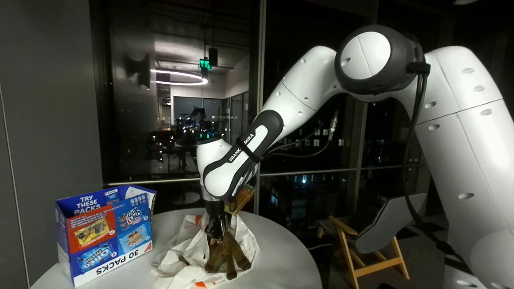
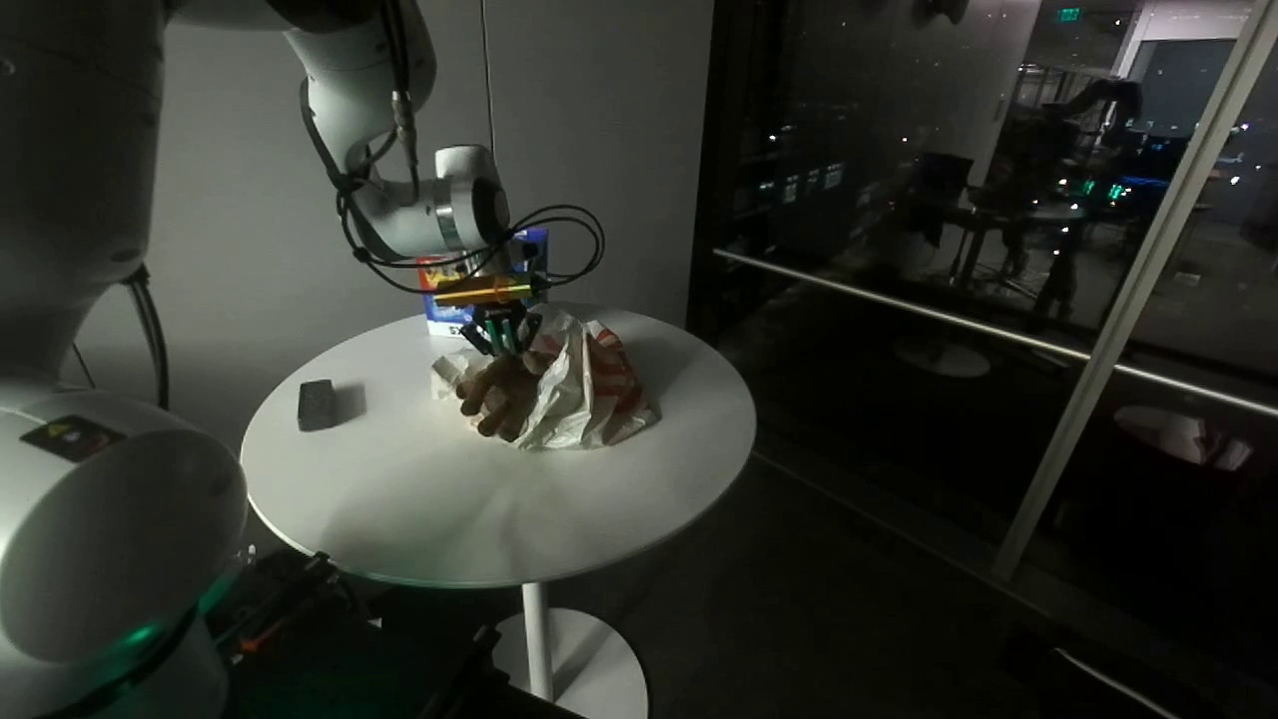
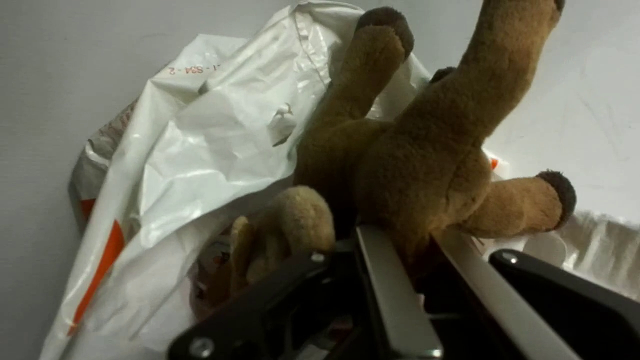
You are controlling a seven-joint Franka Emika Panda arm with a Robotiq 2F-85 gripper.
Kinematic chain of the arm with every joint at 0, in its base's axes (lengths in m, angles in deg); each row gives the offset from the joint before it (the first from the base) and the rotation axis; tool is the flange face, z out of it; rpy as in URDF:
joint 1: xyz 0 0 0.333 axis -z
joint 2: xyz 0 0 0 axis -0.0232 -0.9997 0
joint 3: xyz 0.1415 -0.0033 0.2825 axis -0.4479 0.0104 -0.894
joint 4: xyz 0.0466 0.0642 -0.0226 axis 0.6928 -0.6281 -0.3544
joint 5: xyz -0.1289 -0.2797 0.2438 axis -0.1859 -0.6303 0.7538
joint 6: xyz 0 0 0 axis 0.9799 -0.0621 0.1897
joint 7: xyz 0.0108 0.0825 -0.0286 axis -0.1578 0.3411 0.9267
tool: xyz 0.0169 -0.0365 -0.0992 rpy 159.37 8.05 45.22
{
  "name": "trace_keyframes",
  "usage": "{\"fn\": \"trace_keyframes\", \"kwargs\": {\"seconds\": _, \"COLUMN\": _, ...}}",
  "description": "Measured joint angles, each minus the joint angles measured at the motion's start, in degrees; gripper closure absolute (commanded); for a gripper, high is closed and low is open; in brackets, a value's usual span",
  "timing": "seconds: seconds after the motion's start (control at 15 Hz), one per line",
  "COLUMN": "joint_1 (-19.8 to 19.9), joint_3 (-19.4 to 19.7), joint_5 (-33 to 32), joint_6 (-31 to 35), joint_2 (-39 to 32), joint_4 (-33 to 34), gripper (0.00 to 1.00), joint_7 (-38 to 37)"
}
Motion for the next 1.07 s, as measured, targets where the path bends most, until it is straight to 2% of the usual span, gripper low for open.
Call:
{"fn": "trace_keyframes", "kwargs": {"seconds": 0.2, "joint_1": -2.24, "joint_3": 3.13, "joint_5": -5.22, "joint_6": -0.16, "joint_2": -2.58, "joint_4": 4.0, "gripper": 0.85, "joint_7": -3.43}}
{"fn": "trace_keyframes", "kwargs": {"seconds": 0.4, "joint_1": -4.64, "joint_3": 5.48, "joint_5": -10.36, "joint_6": 0.12, "joint_2": -3.98, "joint_4": 6.81, "gripper": 0.89, "joint_7": -7.33}}
{"fn": "trace_keyframes", "kwargs": {"seconds": 0.6, "joint_1": -6.31, "joint_3": 6.55, "joint_5": -13.59, "joint_6": 1.95, "joint_2": -4.27, "joint_4": 7.83, "gripper": 0.9, "joint_7": -10.6}}
{"fn": "trace_keyframes", "kwargs": {"seconds": 0.87, "joint_1": -7.88, "joint_3": 7.47, "joint_5": -17.47, "joint_6": 3.82, "joint_2": -4.35, "joint_4": 8.06, "gripper": 0.86, "joint_7": -14.51}}
{"fn": "trace_keyframes", "kwargs": {"seconds": 1.07, "joint_1": -7.95, "joint_3": 8.36, "joint_5": -17.72, "joint_6": 3.52, "joint_2": -5.78, "joint_4": 8.55, "gripper": 0.87, "joint_7": -15.94}}
